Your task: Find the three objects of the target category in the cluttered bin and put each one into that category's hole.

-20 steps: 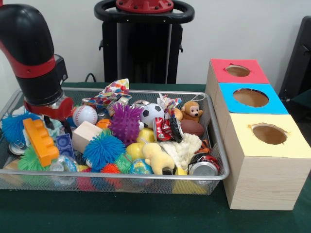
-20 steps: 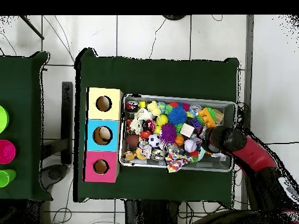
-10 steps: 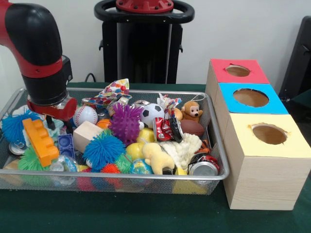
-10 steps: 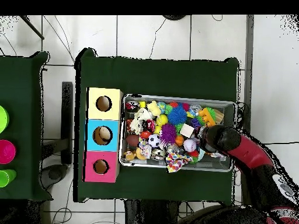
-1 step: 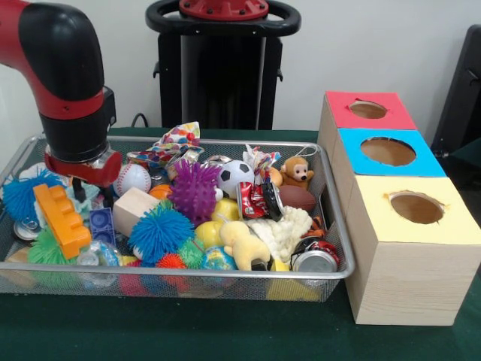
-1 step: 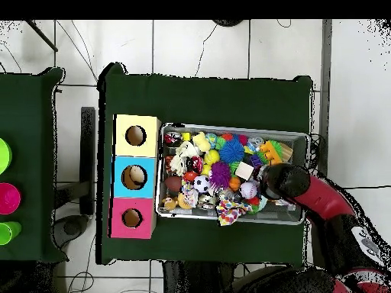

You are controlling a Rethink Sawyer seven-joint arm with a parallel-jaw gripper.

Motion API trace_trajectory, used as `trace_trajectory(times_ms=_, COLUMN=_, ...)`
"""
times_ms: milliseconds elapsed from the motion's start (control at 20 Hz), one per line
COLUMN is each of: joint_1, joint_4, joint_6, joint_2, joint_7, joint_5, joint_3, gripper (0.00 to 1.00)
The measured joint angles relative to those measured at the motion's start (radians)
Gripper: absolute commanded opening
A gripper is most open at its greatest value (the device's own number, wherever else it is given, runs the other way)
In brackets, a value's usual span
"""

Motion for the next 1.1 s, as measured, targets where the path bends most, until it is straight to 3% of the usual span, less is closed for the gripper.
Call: trace_trajectory(times_ms=1100, joint_1=0.013, joint_4=0.003, joint_6=-0.025, joint_2=-0.009, joint_7=0.0, joint_5=0.002, joint_3=0.004, gripper=0.0)
